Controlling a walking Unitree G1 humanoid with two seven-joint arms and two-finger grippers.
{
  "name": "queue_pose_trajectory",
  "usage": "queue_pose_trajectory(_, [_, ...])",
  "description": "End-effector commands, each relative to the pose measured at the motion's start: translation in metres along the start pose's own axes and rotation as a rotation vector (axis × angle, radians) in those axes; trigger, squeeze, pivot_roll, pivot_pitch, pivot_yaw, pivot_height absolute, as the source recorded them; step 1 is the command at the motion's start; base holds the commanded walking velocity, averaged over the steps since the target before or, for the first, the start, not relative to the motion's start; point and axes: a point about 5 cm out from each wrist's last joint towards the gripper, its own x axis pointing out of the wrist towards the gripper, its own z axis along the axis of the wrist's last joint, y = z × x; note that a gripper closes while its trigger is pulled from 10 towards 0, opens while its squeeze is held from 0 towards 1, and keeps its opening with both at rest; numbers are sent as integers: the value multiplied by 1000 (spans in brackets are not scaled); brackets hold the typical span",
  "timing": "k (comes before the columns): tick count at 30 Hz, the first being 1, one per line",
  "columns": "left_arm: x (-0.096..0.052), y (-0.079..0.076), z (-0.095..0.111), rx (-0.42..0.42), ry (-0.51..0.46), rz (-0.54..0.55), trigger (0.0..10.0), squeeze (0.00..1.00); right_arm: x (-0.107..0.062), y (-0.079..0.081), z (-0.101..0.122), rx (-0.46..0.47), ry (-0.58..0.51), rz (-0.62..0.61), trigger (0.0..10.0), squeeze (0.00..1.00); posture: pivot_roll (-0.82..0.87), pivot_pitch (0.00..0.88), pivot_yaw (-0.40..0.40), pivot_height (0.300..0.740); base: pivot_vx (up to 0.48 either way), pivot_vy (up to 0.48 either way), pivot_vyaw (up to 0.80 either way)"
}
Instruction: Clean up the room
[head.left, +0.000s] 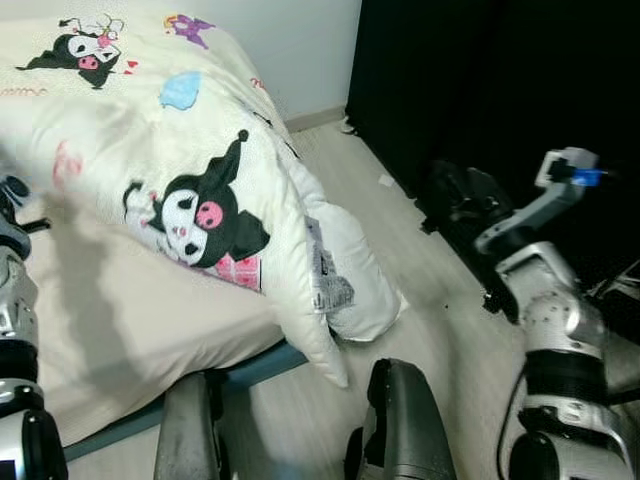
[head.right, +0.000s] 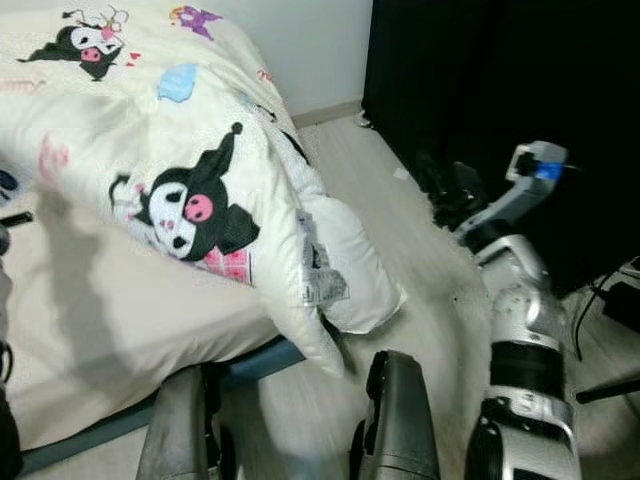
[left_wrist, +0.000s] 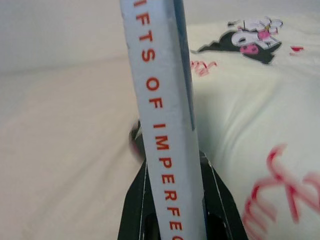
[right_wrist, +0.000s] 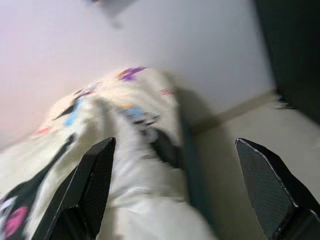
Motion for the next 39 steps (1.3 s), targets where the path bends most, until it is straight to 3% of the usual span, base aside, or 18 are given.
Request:
queue_pose_trajectory(1, [6,18,19,76,-58,75,0,0,16,24,-13,3,39,121,10000,0,78,315,-14,542,0,0,0])
queue_pose_trajectory(2, [6,18,19,76,-58,75,0,0,16,24,-13,3,39,121,10000,0,78,315,-14,542,0,0,0])
queue_pose_trajectory(4, [8,23,25,94,-68,114,0,0,33,53,-27,14,80,244,10000,0,72,302,-6,542,0,0,0])
queue_pose_trajectory(5, [8,23,25,94,-68,114,0,0,33,53,-27,14,80,244,10000,0,72,302,-6,542,0,0,0])
queue_pose_trajectory(6, [9,23,28,84,-72,120,0,0,39,64,-35,0,109,283,10000,0,74,295,-3,542,0,0,0])
queue_pose_trajectory(10, [8,18,34,38,-92,122,0,0,51,77,-53,-48,170,305,10000,0,77,289,-1,542,0,0,0])
queue_pose_trajectory(17, [6,12,40,-11,-117,109,0,0,59,80,-62,-87,198,286,10000,0,104,278,1,542,0,0,0])
queue_pose_trajectory(19, [3,9,41,-36,-116,95,4392,0,65,81,-64,-92,203,271,10000,0,109,278,-2,542,0,0,0])
queue_pose_trajectory(20, [2,8,42,-44,-119,89,9608,0,66,82,-66,-96,210,267,10000,0,114,273,-4,542,0,0,0])
queue_pose_trajectory(24, [1,7,45,-48,-121,88,10000,0,67,84,-71,-103,226,274,10000,0,115,274,-9,542,0,0,0])
queue_pose_trajectory(32, [-1,5,47,-50,-119,91,10000,0,62,105,-100,-91,346,413,10000,0,108,273,-16,542,0,0,0])
queue_pose_trajectory(39, [-6,-5,37,-68,-71,68,10000,0,60,119,-117,-91,390,473,10000,0,100,270,-7,542,0,0,0])
